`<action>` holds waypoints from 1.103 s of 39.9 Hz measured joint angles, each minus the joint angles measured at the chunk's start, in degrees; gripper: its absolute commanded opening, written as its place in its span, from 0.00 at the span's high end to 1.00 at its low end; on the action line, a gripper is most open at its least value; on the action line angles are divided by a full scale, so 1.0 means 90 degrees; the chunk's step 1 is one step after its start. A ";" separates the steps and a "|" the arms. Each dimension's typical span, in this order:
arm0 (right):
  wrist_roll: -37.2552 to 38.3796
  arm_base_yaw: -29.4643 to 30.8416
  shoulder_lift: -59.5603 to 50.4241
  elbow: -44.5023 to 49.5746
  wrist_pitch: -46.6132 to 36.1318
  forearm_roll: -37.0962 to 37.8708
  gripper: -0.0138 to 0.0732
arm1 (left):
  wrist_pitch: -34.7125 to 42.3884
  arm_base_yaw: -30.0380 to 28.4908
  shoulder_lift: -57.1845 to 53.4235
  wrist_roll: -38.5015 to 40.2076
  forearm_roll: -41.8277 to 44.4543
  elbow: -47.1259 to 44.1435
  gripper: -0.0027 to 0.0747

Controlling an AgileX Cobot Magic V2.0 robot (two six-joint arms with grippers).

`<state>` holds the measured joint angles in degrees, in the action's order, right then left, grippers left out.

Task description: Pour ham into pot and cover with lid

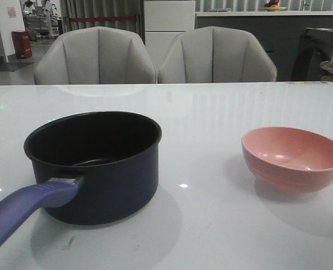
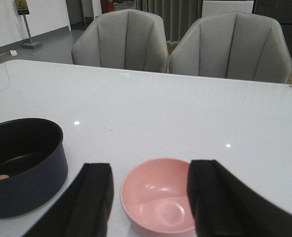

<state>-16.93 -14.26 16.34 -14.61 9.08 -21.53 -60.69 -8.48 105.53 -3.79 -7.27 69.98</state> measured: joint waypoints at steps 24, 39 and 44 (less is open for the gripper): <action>0.0000 0.0000 0.0000 0.0000 0.0000 0.0000 0.32 | 0.0085 0.0249 0.0221 -0.0011 0.0144 0.0089 0.39; 0.0000 0.0000 0.0000 0.0000 0.0000 0.0000 0.32 | 0.0053 0.0249 0.0221 -0.0011 0.0141 0.0103 0.63; 0.0000 0.0000 0.0000 0.0000 0.0000 0.0000 0.32 | 0.0053 0.0249 0.0221 -0.0011 0.0133 0.0103 0.69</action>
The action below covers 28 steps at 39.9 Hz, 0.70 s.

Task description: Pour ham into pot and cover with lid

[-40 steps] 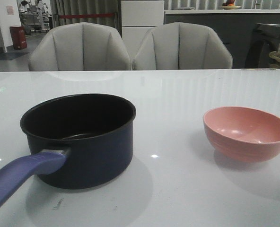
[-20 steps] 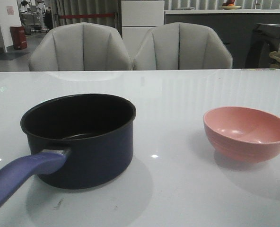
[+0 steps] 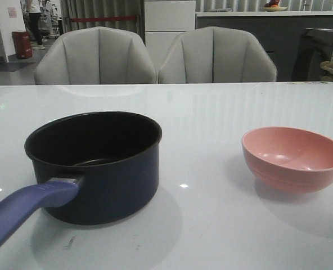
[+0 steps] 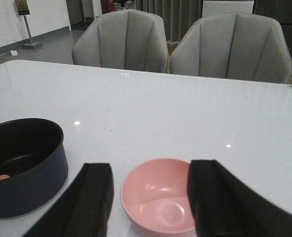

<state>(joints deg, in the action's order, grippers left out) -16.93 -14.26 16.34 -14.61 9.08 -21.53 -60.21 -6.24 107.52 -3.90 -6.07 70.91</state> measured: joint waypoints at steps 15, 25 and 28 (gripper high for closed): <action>0.0000 0.0000 0.0000 0.0000 0.0000 0.0000 0.32 | -0.0086 0.0000 0.0000 0.0000 -0.0016 0.0003 0.81; 0.0000 0.0000 0.0000 0.0000 -0.0009 0.0000 0.32 | -0.0139 0.0000 -0.0077 0.0000 -0.0035 -0.0036 0.81; 0.0000 0.0000 0.0000 0.0000 -0.0009 0.0000 0.32 | -0.0193 0.0000 -0.0132 0.0000 -0.0035 -0.0036 0.81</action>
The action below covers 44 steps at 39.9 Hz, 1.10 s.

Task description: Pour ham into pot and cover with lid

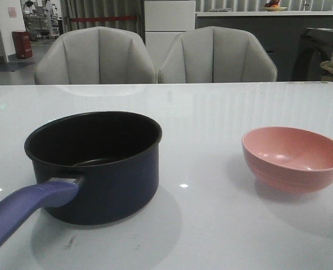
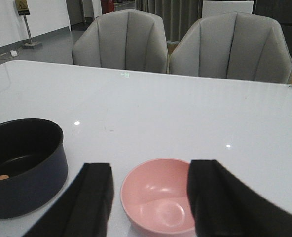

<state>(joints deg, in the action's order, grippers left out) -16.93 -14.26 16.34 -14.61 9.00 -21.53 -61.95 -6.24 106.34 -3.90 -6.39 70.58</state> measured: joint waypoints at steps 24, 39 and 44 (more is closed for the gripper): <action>0.0000 -0.0024 0.0000 0.0000 -0.0006 0.0000 0.32 | -0.0850 0.0248 -0.0411 0.0000 0.0066 0.1631 0.81; 0.0000 -0.0024 0.0000 0.0000 -0.0006 0.0000 0.32 | -0.0959 0.1962 -0.0572 -0.0049 0.0059 0.2130 0.81; 0.0000 -0.0024 0.0000 0.0000 -0.0006 -0.0003 0.32 | -0.0978 0.2536 -0.0572 -0.0049 0.0019 0.2130 0.81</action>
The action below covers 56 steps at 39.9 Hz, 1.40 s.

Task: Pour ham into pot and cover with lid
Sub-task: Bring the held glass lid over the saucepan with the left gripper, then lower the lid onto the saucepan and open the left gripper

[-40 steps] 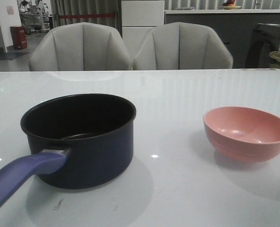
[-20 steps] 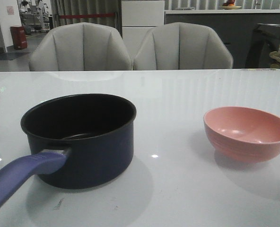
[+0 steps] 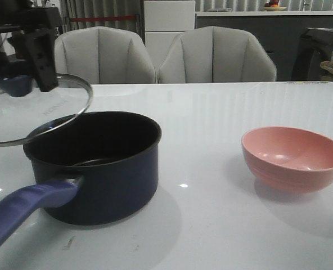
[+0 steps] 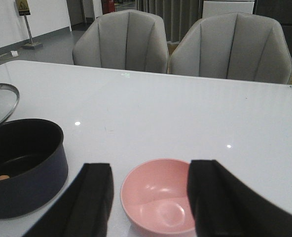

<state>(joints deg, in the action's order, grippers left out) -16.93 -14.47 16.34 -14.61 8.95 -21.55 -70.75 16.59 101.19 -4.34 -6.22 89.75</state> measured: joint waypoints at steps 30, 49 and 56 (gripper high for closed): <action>0.0000 0.0000 0.0000 0.0000 -0.0009 0.0000 0.32 | -0.0036 0.1227 0.0590 0.0000 -0.0067 0.0817 0.81; 0.0000 -0.0158 0.0000 0.0000 -0.0009 0.0000 0.32 | -0.0036 0.1429 0.0773 0.0056 0.0121 0.0806 0.81; 0.0000 -0.0170 0.0000 0.0000 -0.0009 0.0000 0.32 | 0.0016 0.1429 0.0773 0.0082 0.0121 0.0625 0.81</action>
<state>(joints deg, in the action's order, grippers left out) -16.93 -16.01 16.34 -14.61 8.87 -21.55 -70.61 29.45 108.15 -3.60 -5.13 95.38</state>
